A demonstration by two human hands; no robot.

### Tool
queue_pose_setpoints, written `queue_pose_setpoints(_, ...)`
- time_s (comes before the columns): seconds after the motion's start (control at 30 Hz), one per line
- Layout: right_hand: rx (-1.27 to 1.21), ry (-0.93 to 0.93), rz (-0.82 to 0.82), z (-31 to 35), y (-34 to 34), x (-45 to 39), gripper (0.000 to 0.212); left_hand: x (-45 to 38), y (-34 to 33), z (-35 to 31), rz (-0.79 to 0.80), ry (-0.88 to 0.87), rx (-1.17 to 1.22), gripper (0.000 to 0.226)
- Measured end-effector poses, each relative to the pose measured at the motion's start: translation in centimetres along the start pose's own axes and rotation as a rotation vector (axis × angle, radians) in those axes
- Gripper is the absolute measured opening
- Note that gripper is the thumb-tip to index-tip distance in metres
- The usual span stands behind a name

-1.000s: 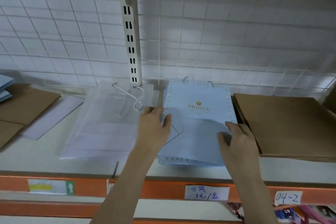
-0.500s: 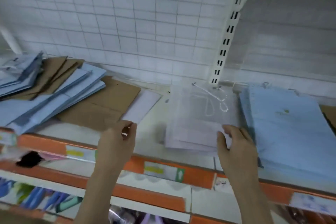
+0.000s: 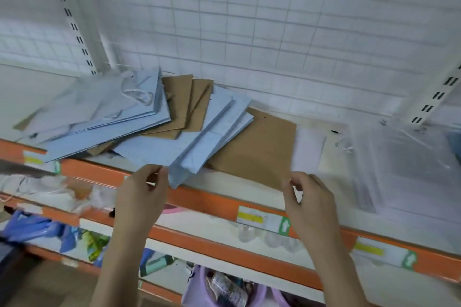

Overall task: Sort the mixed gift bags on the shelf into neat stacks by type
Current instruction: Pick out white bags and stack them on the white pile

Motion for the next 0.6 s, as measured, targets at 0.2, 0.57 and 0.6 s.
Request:
queue_pose_setpoints(0.2,-0.027,0.076,0.042,4.7,-3.3,-4.4,0.008,-3.1,4.5,3.0,-0.117,0.046,0.016,0.019)
queue_pose_setpoints(0.57,-0.143,0.277,0.133,17.0,-10.4,-12.2,0.01,-8.8,12.8,9.6,-0.273,0.158,-0.011,0.019)
queue_pose_setpoints(0.6,-0.144,0.288,0.136,17.7,-10.8,-12.4,0.01,-9.2,13.1,10.3,-0.274,0.164,-0.007,0.019)
Point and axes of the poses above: each hand's wrist, its own x-axis away from the middle knuckle, its own y-axis out of the back of the hand, z = x × y, the point moved 10 cm from there along -x, towards the middle knuckle, and after that the axes turned 14 degrees about z, right-handed, at the moved point
